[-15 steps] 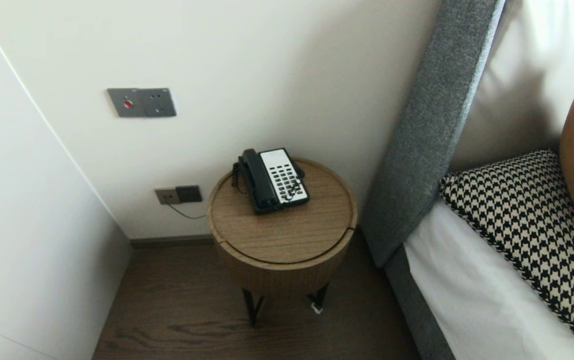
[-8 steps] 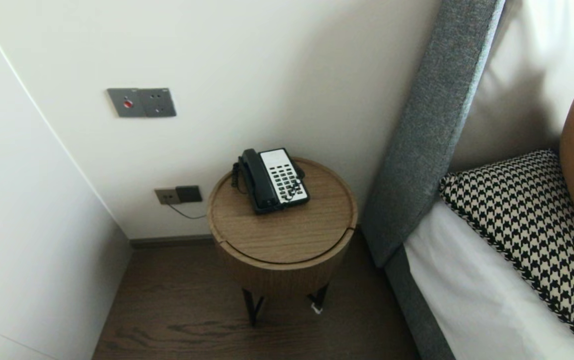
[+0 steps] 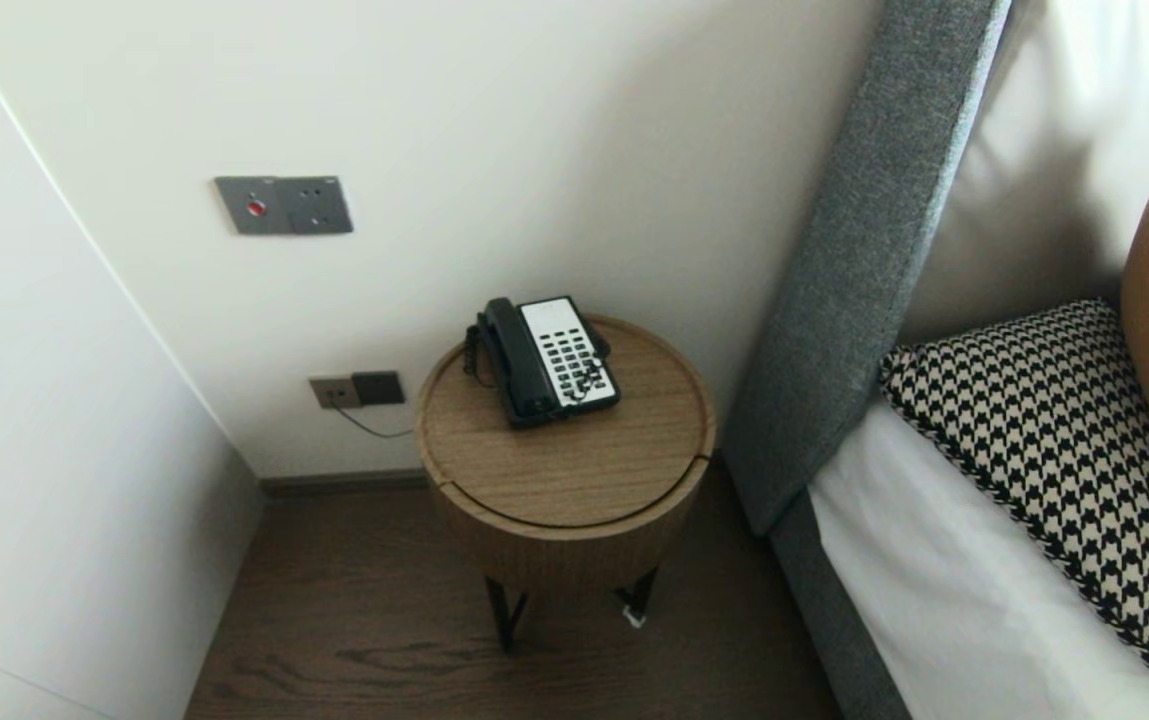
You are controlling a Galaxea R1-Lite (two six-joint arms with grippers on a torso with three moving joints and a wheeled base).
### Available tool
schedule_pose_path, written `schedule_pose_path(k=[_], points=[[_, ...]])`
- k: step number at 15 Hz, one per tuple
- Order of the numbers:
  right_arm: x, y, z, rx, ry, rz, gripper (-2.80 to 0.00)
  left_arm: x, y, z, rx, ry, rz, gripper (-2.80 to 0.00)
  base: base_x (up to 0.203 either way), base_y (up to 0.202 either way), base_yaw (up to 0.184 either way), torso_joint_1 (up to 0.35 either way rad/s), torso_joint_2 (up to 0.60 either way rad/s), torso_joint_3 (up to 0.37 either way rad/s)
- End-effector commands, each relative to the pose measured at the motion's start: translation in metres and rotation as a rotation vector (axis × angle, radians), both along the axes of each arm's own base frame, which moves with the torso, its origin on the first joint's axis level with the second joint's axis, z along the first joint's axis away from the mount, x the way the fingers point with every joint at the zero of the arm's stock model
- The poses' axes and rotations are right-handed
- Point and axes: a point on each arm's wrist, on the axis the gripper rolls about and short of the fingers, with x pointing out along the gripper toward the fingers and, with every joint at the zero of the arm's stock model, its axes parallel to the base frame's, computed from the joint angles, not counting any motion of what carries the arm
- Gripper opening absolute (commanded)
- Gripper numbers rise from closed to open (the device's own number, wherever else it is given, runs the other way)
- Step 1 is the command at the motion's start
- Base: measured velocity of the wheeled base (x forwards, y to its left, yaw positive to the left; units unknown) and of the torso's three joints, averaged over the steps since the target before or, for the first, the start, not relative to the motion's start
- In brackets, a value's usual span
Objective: Open the nightstand drawer
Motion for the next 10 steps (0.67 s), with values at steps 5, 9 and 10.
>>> schedule_pose_path(k=[5, 9, 10], points=[[0.000, 0.000, 0.000, 0.000, 0.001, 0.000, -2.80, 0.000, 0.000, 0.000, 0.005, 0.004, 0.001, -2.80, 0.000, 0.000, 0.000, 0.000, 0.00, 0.000], [0.000, 0.000, 0.000, -0.001, 0.001, 0.000, -2.80, -0.001, 0.000, 0.007, 0.006, 0.003, 0.007, -2.80, 0.000, 0.000, 0.000, 0.000, 0.00, 0.000], [0.000, 0.000, 0.000, 0.000, 0.001, 0.000, -2.80, -0.001, 0.000, 0.013, 0.003, 0.010, 0.007, -2.80, 0.000, 0.000, 0.000, 0.000, 0.00, 0.000]])
